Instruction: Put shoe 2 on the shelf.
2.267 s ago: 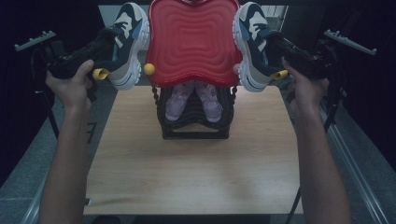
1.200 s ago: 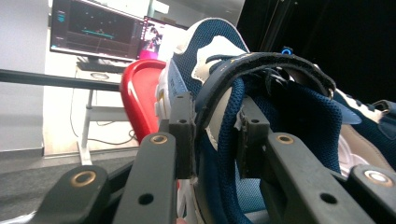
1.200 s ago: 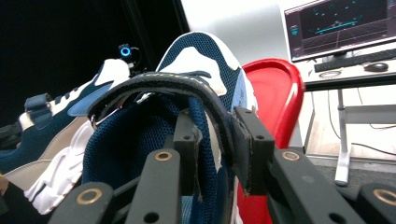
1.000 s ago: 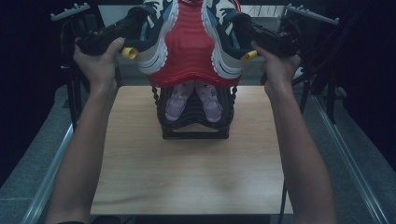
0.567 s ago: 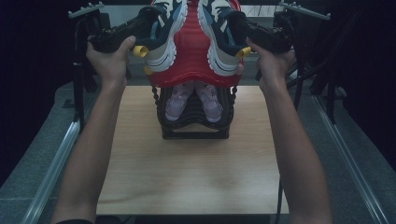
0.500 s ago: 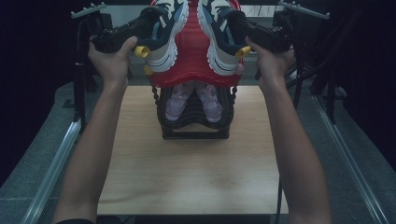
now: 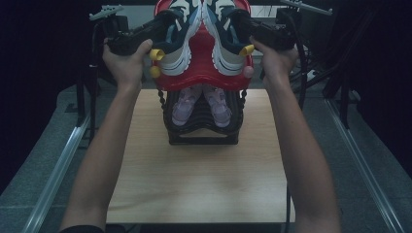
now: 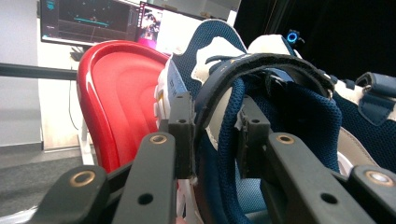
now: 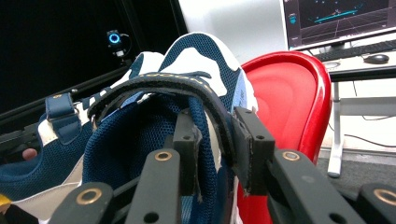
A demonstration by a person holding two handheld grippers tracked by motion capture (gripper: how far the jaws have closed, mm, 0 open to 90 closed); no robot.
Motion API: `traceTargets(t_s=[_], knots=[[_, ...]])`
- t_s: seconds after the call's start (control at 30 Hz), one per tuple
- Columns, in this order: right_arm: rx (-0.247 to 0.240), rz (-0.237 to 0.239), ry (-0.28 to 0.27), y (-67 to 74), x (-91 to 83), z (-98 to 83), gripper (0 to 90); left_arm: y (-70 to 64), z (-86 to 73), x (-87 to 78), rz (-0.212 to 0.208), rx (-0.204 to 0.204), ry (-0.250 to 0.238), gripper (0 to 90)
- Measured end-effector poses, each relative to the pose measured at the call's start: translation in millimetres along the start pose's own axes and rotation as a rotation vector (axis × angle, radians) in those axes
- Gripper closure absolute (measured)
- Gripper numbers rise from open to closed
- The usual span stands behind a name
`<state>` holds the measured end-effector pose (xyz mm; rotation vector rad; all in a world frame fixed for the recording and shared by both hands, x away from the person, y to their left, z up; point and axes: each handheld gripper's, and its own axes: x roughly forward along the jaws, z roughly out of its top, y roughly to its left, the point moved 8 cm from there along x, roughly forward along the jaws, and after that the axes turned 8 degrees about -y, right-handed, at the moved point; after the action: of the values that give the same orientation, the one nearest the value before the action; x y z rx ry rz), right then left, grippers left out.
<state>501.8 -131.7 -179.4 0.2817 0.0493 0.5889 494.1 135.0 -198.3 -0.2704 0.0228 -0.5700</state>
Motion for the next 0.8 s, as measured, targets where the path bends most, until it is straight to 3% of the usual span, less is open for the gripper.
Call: traceTargets(t_s=[0.37,0.63,0.8], knots=[[-0.006,-0.035,0.014,-4.5,8.7,-5.9,72.3,-0.3,-4.7,1.4,0.034,0.038,0.011,72.4],[-0.018,-0.059,0.033,-8.6,13.8,-12.7,72.2,5.5,-13.3,5.5,0.057,0.031,0.02,72.4],[-0.056,-0.072,0.048,-10.0,18.7,-18.7,71.4,10.8,-21.7,9.2,0.062,0.027,0.039,72.1]])
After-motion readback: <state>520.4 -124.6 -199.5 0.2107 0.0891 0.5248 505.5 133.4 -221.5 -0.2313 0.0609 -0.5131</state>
